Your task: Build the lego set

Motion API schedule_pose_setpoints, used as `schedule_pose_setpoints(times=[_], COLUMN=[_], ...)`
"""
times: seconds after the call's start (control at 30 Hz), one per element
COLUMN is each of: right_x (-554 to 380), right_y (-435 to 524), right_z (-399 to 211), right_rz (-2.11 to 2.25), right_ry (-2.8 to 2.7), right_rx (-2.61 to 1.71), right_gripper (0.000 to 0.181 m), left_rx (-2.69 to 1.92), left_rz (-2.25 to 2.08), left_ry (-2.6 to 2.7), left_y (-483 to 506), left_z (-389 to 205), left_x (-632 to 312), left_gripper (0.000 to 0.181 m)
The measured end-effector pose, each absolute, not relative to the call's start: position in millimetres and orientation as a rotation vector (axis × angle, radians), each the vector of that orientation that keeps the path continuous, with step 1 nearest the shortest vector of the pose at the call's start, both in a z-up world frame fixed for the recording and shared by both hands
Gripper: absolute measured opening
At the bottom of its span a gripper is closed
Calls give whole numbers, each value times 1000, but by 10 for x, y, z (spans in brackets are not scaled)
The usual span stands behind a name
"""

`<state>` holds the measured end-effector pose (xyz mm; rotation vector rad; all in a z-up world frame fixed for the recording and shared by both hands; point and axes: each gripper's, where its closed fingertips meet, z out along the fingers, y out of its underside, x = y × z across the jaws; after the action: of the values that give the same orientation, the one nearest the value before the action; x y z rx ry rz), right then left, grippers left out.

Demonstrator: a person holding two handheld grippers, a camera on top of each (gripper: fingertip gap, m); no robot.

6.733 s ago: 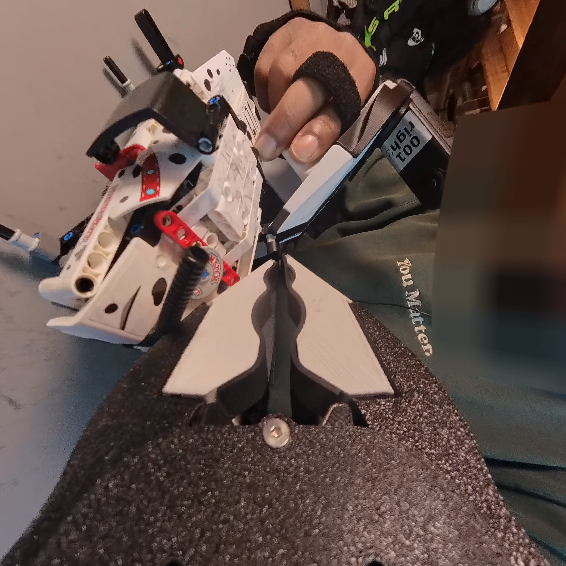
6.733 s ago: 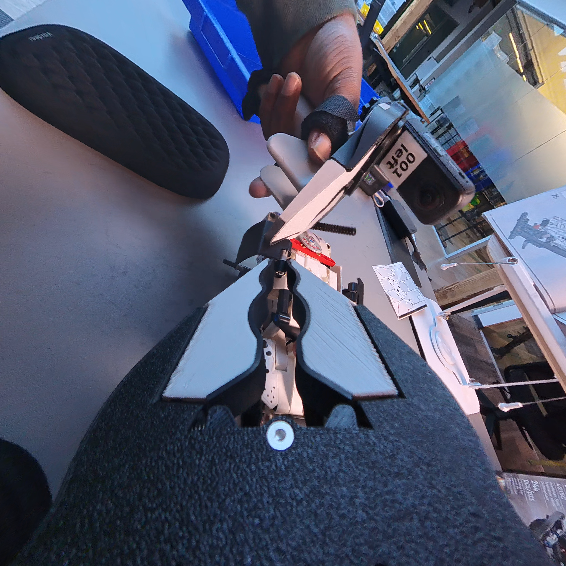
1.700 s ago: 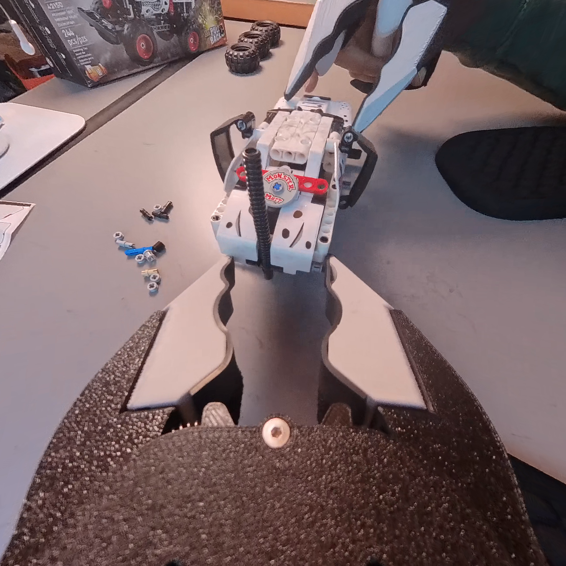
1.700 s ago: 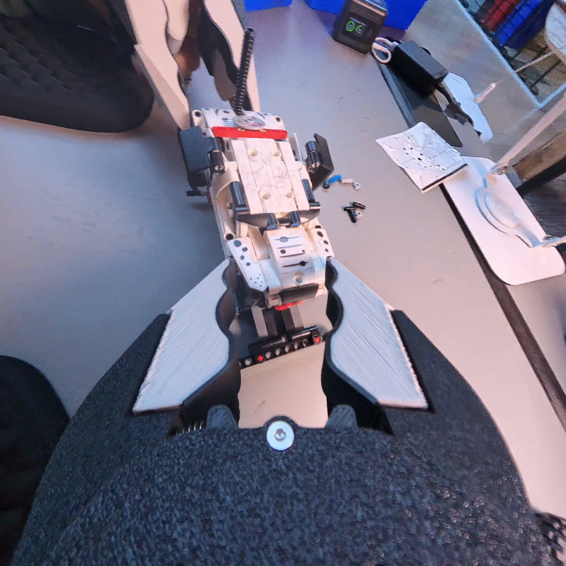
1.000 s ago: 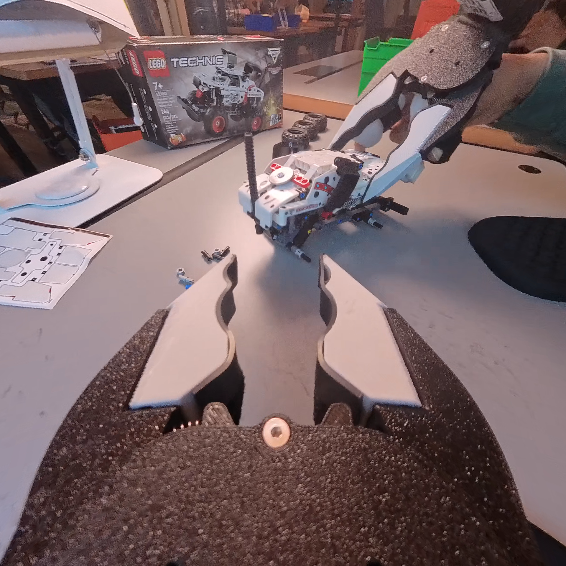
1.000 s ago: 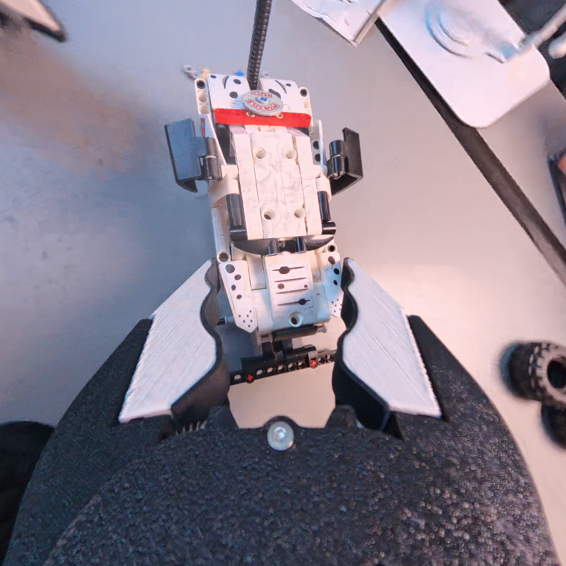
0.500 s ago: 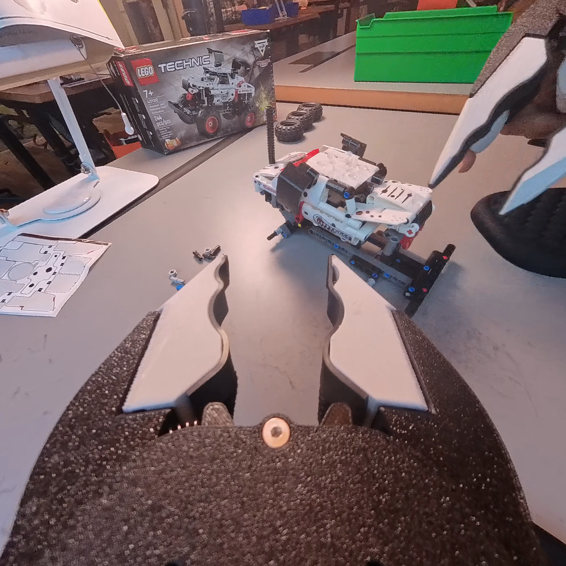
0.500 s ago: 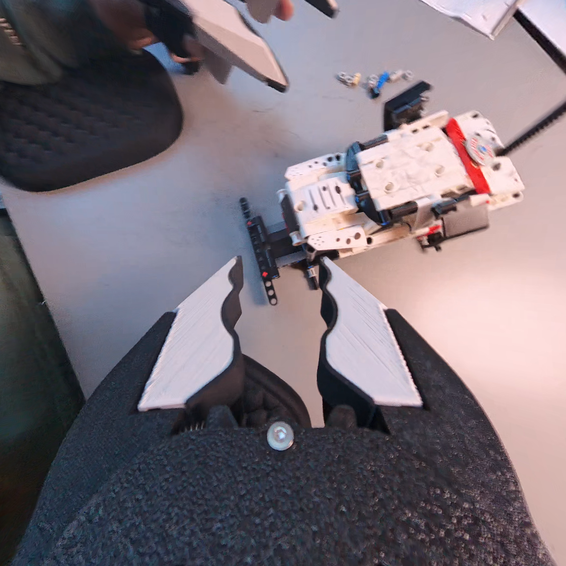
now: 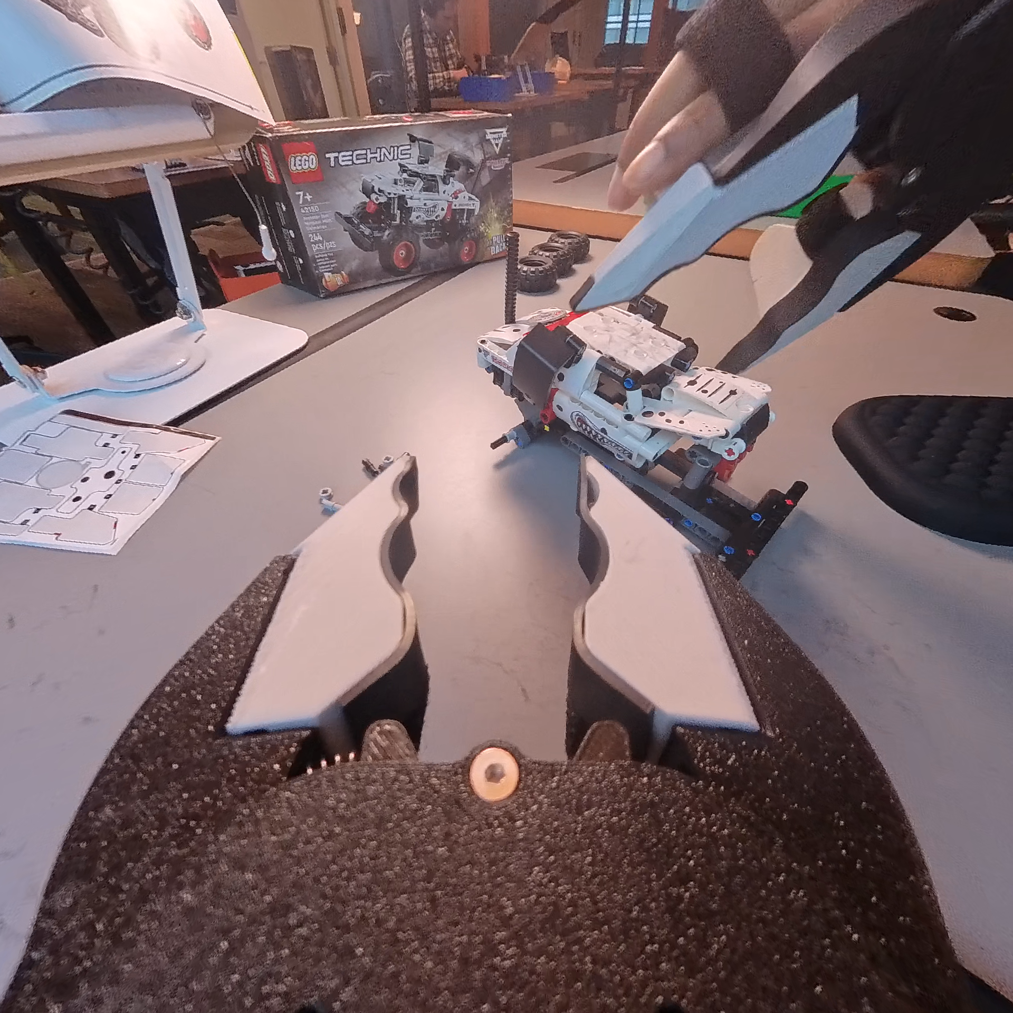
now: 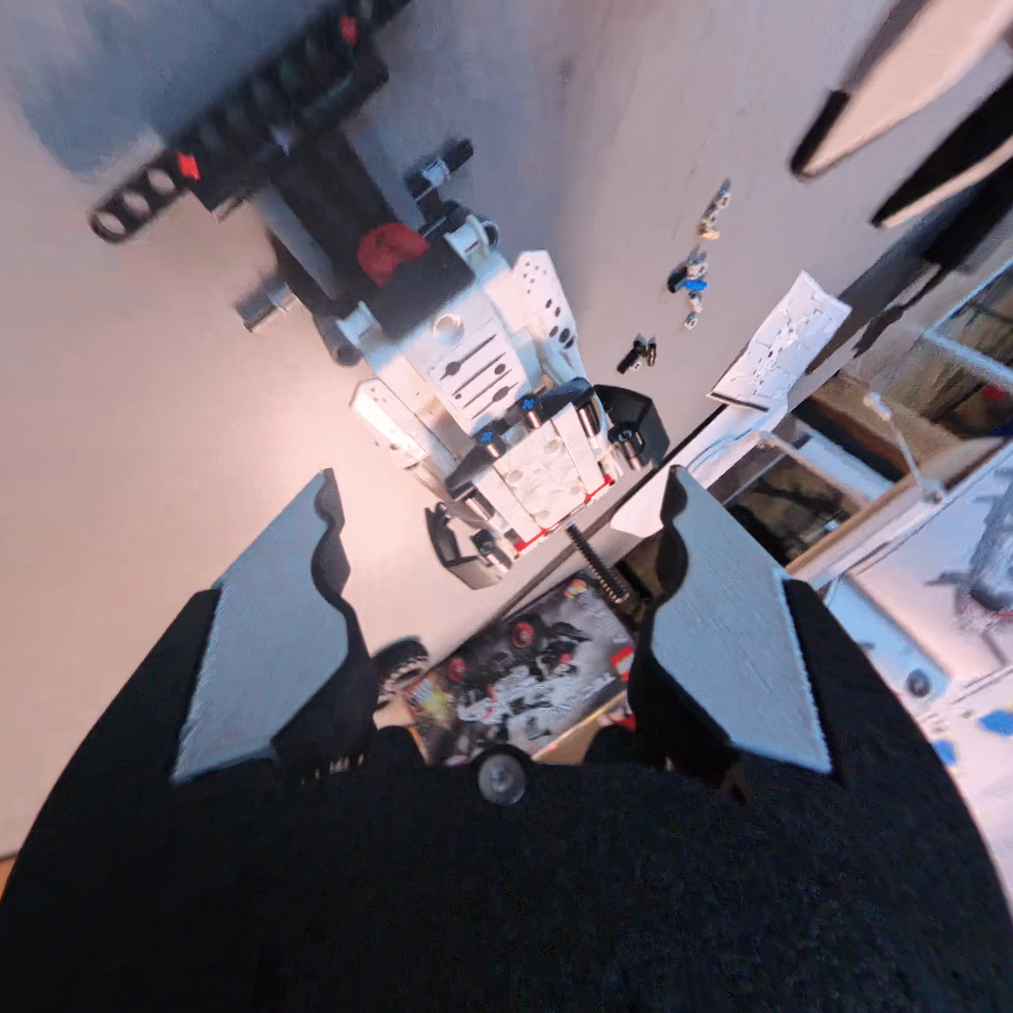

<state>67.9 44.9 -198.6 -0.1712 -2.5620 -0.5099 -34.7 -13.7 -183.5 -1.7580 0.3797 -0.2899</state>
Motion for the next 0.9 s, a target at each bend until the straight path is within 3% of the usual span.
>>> schedule_pose_setpoints(times=[0.1, 0.17, 0.33, 0.57, 0.7, 0.77, 0.9], right_x=[558, 375, 346, 638, 439, 378, 219], right_y=[501, 495, 565, 1226, 1331, 1309, 980], right_z=[-2220, -2217, -2218, -2203, -2184, -2104, -1717], right_rz=[-566, -550, -377, -610, -449, -381, 87], right_ry=[-2655, -2620, -2681, -2521, -2394, -2352, -2114], right_rx=[-88, -90, -643, -1389, -1472, -1422, -1371], right_gripper=[124, 108, 105, 104, 92, 97, 91], left_rx=[-1716, -1701, -1683, -1650, -1652, -1640, -1566], left_rz=[-300, -311, -249, -200, -166, -144, -77], left_ry=[385, 385, 354, 271, 269, 289, 331], left_y=[-142, -156, -141, -129, -140, -156, -257], left_z=[-1795, -1771, -1723, -1638, -1625, -1595, -1351], left_x=[-355, -355, -445, -635, -661, -640, -569], left_gripper=[48, 45, 35, 34, 35, 35, 36])
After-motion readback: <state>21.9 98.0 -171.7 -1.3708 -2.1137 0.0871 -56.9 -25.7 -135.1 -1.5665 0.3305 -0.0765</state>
